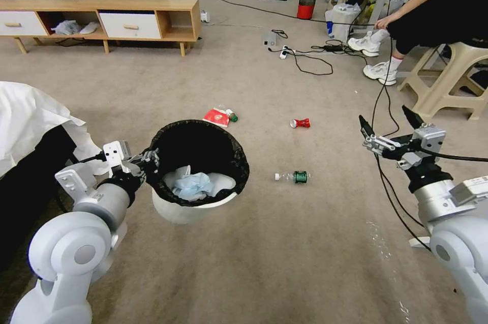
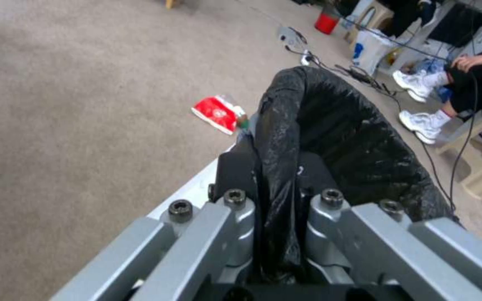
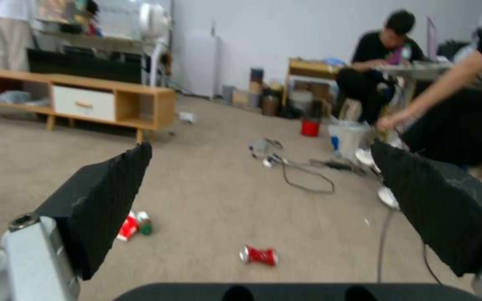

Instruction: Pick up the trash bin and place the garbage on the floor into it.

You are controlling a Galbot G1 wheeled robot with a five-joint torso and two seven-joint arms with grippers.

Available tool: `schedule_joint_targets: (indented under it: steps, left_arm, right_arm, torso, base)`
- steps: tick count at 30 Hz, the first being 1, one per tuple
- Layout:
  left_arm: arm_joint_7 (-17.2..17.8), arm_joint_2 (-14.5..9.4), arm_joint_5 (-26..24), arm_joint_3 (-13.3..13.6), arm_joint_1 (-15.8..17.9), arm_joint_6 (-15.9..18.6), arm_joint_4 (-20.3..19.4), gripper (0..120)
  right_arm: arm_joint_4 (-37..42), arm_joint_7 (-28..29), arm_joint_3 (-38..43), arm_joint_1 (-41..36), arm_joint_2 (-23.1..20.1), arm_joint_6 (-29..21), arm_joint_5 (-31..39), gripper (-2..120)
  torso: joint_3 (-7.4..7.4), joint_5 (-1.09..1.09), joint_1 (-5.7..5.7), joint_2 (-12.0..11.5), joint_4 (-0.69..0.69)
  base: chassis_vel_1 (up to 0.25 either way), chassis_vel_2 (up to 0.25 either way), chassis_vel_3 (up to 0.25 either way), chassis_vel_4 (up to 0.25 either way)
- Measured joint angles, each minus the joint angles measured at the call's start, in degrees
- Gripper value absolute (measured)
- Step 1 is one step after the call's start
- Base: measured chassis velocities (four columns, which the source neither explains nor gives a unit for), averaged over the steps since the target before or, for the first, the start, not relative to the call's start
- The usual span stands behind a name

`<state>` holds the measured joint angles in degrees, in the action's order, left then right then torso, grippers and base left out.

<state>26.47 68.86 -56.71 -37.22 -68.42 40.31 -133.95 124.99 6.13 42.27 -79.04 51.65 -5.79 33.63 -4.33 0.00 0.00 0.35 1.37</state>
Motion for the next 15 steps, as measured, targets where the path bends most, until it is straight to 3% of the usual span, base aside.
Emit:
schedule_joint_targets:
  steps: [8,15]
  left_arm:
    - [-0.2,-0.1,0.0,-0.5,0.3,0.0,0.6,6]
    - [-0.5,-0.1,0.3,-0.5,0.5,-0.1,0.9,6]
  right_arm:
    - [-0.5,0.7,0.5,-0.1,0.6,-0.4,-0.4,100]
    - [-0.8,0.0,0.7,0.1,0.7,0.5,-0.6,100]
  torso:
    - [0.00,0.00,0.00,0.0,0.00]
    - [0.00,0.01,0.00,0.0,0.00]
  base:
    - [-0.005,0.005,0.003,-0.007]
    - [-0.128,0.133,0.126,-0.116]
